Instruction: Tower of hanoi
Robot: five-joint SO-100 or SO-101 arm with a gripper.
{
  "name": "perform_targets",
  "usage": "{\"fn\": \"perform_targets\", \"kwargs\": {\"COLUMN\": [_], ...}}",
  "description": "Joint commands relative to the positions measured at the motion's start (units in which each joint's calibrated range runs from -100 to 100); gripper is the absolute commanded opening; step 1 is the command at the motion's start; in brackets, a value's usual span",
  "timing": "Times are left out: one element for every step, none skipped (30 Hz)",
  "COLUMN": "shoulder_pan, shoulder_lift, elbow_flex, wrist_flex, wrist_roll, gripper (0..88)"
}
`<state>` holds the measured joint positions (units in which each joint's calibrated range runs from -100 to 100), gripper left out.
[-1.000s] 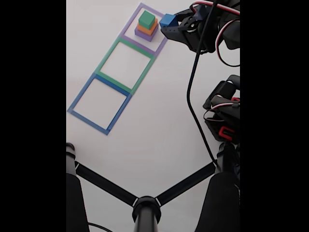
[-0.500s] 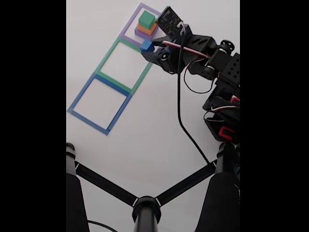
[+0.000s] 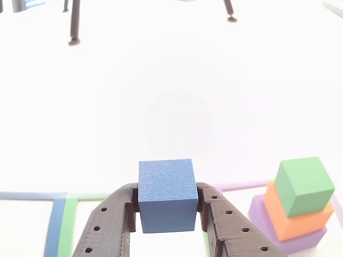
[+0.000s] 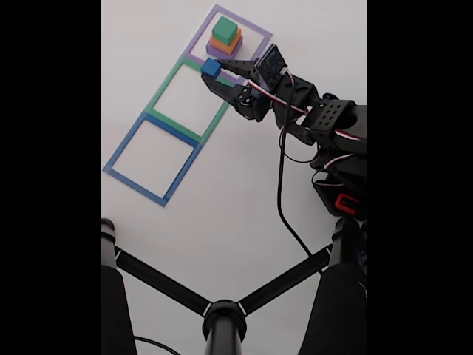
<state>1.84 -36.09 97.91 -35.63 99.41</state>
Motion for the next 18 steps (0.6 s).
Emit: {"fn": "perform_targets", "kwargs": {"shoulder_pan": [-0.4,-0.4,-0.3,-0.2,-0.2,-0.1,-0.1,0.0,0.1,0.2,0.2,0.2,0.0,-0.1,-0.2,-0.4,-0.5,-0.7], "shoulder_lift": [12.4,15.3,18.3,20.9,23.6,25.9,28.4,30.5,32.6,34.7,36.5,38.4,39.8,41.2,42.5,43.7,44.9,46.2], "elbow_flex": [-0.6,-1.4,-2.3,-3.3,-4.5,-5.7,-7.1,-8.3,-9.4,-10.5,-11.4,-12.3,-12.9,-13.4,-13.7,-14.0,-14.3,-14.7], "wrist_flex": [-13.3,-15.6,-18.0,-19.7,-21.2,-22.4,-23.8,-24.9,-25.9,-27.1,-28.0,-29.2,-30.2,-31.2,-32.2,-33.1,-34.1,-35.1], "wrist_roll": [0.6,0.6,0.6,0.6,0.6,0.6,0.6,0.6,0.6,0.6,0.6,0.6,0.6,0.6,0.6,0.6,0.6,0.6], "gripper": [6.8,6.8,6.8,6.8,6.8,6.8,6.8,6.8,6.8,6.8,6.9,6.9,6.9,6.9,6.9,6.9,7.0,7.0]}}
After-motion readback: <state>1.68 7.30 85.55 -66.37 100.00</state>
